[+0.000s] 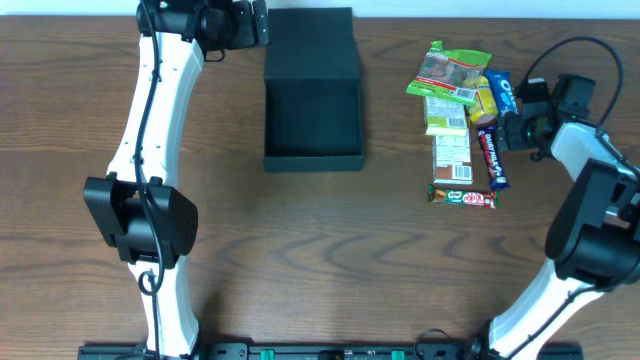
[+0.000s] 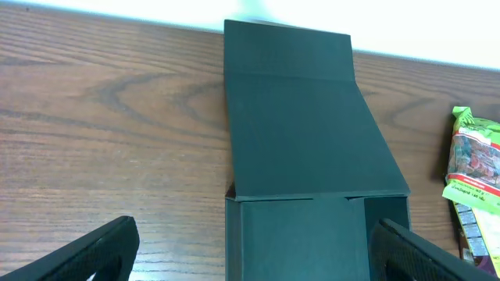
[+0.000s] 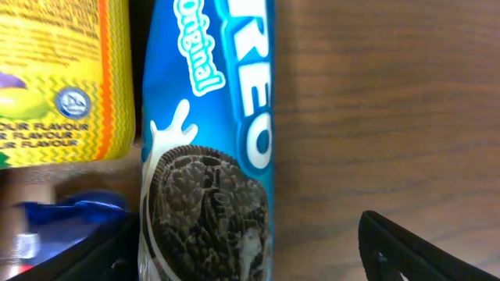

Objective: Pack container
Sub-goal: 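Lower the right gripper and grasp the blue Oreo pack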

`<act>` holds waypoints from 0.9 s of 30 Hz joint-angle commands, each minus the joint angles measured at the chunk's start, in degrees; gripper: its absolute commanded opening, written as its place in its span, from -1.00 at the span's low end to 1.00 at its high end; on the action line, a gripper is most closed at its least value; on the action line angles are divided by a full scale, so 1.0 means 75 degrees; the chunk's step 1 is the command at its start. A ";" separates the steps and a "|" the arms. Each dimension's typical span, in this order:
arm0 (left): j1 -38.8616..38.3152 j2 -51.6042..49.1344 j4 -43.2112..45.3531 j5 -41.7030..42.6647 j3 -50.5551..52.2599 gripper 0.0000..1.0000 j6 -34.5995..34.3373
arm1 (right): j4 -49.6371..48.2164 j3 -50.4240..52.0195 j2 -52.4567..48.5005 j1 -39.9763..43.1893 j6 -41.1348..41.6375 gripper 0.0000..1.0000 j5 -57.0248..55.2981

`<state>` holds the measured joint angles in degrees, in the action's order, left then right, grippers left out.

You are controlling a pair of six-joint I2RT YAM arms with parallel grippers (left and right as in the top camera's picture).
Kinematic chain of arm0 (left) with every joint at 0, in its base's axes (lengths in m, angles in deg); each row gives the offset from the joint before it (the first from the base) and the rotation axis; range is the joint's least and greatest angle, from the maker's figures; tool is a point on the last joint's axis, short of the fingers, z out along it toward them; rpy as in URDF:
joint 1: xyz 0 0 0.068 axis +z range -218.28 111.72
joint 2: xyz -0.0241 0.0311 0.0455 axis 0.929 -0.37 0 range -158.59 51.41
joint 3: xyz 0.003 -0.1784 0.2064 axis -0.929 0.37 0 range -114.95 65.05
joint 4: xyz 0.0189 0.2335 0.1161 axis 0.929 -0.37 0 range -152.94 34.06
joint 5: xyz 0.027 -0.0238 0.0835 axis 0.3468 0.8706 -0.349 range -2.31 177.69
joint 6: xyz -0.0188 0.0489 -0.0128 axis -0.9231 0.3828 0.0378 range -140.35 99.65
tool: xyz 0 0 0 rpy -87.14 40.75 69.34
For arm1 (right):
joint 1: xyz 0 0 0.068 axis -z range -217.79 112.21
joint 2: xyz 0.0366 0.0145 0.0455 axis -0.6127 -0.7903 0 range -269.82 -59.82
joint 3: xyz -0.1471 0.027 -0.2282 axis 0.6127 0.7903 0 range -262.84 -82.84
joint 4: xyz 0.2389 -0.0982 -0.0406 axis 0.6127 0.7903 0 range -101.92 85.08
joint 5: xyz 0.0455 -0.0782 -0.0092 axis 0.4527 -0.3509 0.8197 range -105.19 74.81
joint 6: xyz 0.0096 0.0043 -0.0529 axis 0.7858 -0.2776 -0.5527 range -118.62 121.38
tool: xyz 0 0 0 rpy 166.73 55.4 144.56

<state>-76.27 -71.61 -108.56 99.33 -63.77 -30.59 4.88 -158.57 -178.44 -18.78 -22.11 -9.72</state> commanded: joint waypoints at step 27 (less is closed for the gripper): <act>0.0003 -0.0184 -0.0064 0.0000 -0.0044 0.91 0.0137 | 0.1169 -0.1786 -0.0154 0.0006 0.1081 0.56 0.0128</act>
<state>-76.27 -71.61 -108.62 99.33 -63.77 -30.57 12.36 -171.66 -178.60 -18.78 -14.04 -9.63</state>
